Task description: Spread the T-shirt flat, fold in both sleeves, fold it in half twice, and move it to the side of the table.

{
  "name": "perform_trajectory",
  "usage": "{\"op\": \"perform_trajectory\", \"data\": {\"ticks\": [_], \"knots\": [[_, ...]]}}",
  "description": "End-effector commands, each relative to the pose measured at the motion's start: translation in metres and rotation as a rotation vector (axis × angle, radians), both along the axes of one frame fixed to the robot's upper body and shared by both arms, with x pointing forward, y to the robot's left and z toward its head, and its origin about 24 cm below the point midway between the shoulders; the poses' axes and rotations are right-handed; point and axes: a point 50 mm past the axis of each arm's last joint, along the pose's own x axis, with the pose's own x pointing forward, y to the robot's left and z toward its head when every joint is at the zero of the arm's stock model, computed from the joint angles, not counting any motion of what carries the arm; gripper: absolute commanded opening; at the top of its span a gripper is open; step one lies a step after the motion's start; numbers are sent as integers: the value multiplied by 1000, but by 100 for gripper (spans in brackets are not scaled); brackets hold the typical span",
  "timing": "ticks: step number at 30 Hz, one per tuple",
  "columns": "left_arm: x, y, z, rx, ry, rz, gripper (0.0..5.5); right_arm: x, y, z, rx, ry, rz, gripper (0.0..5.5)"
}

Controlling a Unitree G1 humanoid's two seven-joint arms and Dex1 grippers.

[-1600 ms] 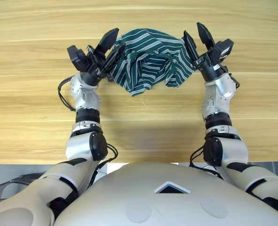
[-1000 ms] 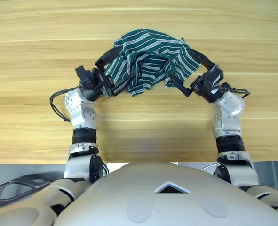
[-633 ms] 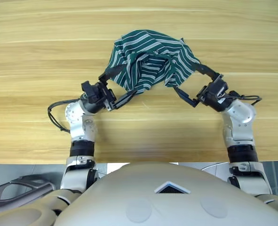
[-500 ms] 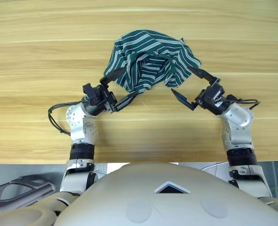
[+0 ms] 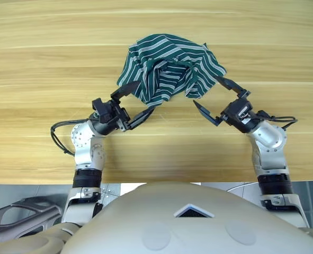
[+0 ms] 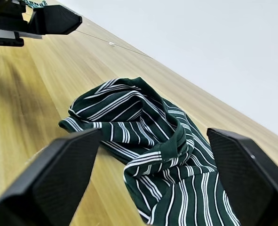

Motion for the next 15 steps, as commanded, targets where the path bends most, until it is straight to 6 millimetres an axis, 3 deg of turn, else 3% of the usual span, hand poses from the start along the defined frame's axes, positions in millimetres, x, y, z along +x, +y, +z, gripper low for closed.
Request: {"op": "perform_trajectory", "data": {"ticks": [1, 9, 15], "knots": [[5, 3, -2, 97, 10, 28, 393, 5, 4, 2, -44, -18, 17, 412], [15, 1, -1, 147, -18, 50, 393, -2, 9, -8, -117, 10, 43, 412], [11, 2, -23, 243, 103, 85, 393, -10, 4, -26, -264, 55, 62, 412]]}}
